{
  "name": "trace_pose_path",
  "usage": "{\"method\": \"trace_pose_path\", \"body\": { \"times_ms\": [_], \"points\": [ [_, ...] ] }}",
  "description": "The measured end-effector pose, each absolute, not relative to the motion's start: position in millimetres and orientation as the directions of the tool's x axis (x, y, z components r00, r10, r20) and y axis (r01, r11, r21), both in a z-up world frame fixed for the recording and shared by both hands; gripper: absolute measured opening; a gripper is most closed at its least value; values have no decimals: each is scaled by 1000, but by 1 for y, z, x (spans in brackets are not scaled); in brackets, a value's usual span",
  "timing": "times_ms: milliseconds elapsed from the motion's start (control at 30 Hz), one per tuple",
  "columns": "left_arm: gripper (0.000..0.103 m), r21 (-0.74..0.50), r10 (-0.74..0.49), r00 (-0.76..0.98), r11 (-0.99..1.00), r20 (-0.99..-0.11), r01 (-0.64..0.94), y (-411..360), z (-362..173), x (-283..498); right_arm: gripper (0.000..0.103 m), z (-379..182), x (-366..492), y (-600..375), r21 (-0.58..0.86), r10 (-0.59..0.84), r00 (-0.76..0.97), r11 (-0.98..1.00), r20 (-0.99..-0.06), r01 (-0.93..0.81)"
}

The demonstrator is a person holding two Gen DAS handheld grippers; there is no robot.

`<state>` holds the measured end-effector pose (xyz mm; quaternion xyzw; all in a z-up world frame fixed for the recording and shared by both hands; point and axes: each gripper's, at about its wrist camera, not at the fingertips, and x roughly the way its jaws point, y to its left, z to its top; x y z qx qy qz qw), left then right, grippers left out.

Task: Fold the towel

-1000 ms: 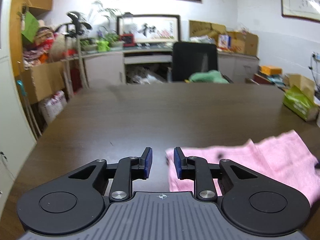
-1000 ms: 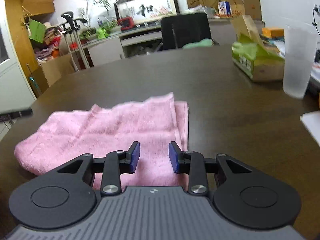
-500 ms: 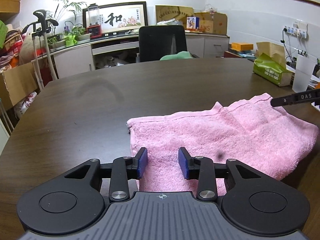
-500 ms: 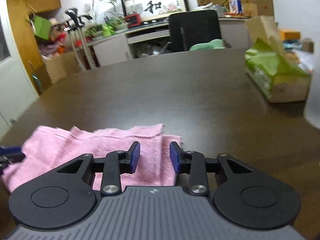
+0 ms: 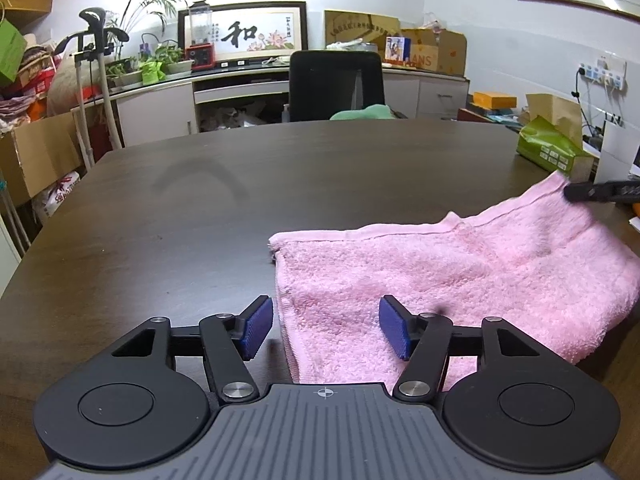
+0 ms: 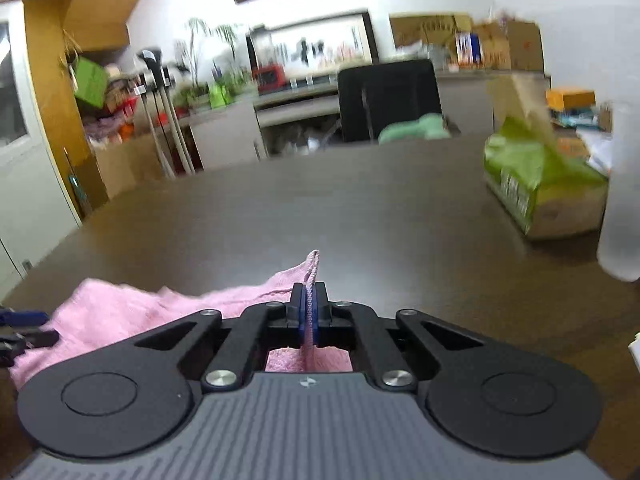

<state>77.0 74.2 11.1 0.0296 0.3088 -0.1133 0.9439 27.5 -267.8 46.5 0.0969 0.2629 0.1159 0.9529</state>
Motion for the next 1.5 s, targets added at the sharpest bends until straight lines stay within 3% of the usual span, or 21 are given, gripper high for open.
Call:
{"method": "trace_pose_path", "body": {
  "times_ms": [367,600,667,767,867,1300,1500],
  "points": [
    [70,15,-175,799,974,-575,225,73,11,75,3,36,38,-272,202,157,823,978,-546,-53],
    [74,27,-164,813,976,-559,215,75,13,74,3,64,-2,-265,194,183,928,973,-324,-124],
    [75,29,-166,812,975,-559,220,75,13,74,3,62,0,-267,192,155,925,977,-346,-92],
    [76,40,-166,815,973,-556,225,72,13,73,3,41,22,-270,180,105,876,984,-471,-21],
    [78,42,-167,817,973,-552,227,71,14,72,3,31,31,-265,159,106,853,987,-511,-27],
    [80,72,-186,833,963,-522,260,57,15,68,4,30,31,-254,142,115,867,989,-485,-51],
    [82,50,-270,841,943,-469,330,48,21,61,7,44,18,-249,128,135,918,987,-372,-93]
  ]
}}
